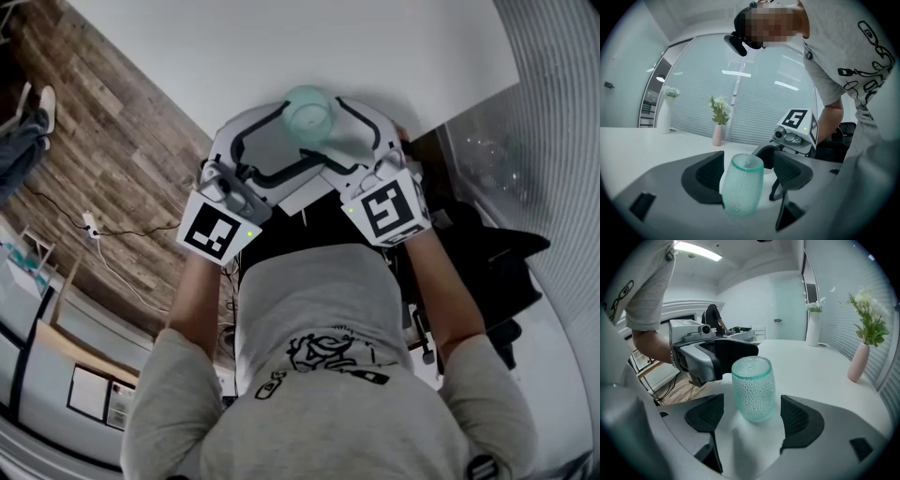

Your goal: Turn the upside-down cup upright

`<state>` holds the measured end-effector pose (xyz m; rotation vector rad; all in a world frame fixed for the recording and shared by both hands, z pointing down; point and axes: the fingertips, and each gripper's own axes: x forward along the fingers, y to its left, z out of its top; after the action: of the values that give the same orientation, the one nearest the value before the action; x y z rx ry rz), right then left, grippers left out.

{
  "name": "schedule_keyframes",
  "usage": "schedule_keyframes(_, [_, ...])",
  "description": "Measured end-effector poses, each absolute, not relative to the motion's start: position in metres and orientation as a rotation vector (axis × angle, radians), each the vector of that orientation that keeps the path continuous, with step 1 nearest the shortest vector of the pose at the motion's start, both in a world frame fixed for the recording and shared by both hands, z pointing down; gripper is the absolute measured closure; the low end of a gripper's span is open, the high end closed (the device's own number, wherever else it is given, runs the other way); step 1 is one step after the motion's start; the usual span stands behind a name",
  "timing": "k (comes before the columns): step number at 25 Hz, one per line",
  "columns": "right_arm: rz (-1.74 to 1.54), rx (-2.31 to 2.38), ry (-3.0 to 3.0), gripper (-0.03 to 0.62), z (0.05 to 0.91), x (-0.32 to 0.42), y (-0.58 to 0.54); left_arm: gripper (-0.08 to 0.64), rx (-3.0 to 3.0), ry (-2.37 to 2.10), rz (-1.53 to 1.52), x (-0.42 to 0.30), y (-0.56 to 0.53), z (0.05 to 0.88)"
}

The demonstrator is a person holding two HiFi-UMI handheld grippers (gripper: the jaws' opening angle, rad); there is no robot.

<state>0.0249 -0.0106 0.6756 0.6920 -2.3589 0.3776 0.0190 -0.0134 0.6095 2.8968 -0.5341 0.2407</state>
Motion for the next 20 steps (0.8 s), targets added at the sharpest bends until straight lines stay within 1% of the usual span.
schedule_keyframes(14, [0.433,0.794,-2.412,0.224,0.606,0.034,-0.01,0.246,2.832,-0.604,0.211,0.006,-0.004,0.55])
schedule_keyframes(17, [0.438,0.809,-2.417,0.225,0.589,0.04,-0.009,0.273,2.813,-0.635,0.174,0.006,-0.005,0.53])
schedule_keyframes(20, [0.415,0.845,-2.432,0.232,0.568,0.044,-0.015,0.316,2.846,-0.639,0.197,0.007,-0.008,0.515])
